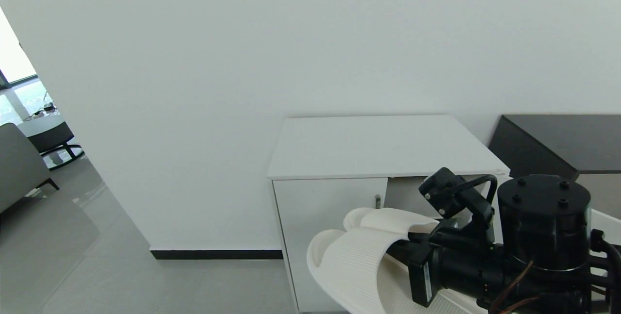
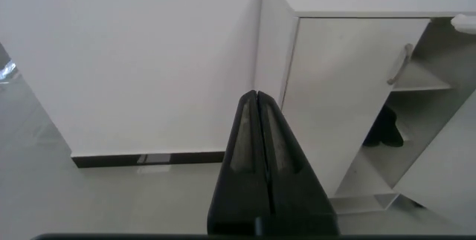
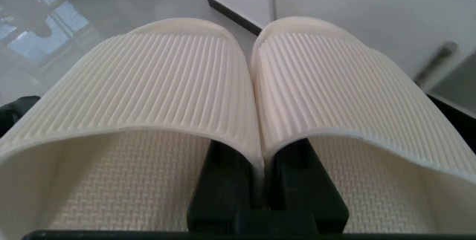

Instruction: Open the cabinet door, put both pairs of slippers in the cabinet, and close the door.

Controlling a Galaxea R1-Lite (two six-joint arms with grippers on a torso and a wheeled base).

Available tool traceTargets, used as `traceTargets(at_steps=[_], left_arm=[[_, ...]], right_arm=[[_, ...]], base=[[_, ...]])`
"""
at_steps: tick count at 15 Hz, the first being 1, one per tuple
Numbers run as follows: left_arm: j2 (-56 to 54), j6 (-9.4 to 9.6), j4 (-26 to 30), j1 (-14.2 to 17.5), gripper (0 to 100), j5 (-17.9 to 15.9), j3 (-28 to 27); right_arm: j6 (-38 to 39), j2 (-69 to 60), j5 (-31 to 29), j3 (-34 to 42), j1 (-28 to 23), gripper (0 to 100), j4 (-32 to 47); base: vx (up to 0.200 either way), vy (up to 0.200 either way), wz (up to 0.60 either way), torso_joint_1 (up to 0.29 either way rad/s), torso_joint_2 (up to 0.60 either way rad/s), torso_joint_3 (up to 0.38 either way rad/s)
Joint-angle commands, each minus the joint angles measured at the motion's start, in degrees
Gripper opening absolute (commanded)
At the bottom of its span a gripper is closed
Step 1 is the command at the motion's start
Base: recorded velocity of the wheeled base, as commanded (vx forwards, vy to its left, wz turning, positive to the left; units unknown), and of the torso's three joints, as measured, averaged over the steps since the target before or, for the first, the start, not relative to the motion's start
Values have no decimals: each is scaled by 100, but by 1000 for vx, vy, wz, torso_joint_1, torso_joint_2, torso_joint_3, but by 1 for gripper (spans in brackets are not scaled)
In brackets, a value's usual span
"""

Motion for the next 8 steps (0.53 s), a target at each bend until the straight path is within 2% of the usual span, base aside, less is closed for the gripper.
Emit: traceTargets(at_steps=[1,8], left_arm=[[7,-6,0,0,0,0,0],[7,-6,0,0,0,0,0]], right_arm=[[1,30,-1,7,6,0,1],[1,74,-10,24,-64,0,-8]], base=[[0,-200,0,2,7,2],[0,-200,0,4,1,4]])
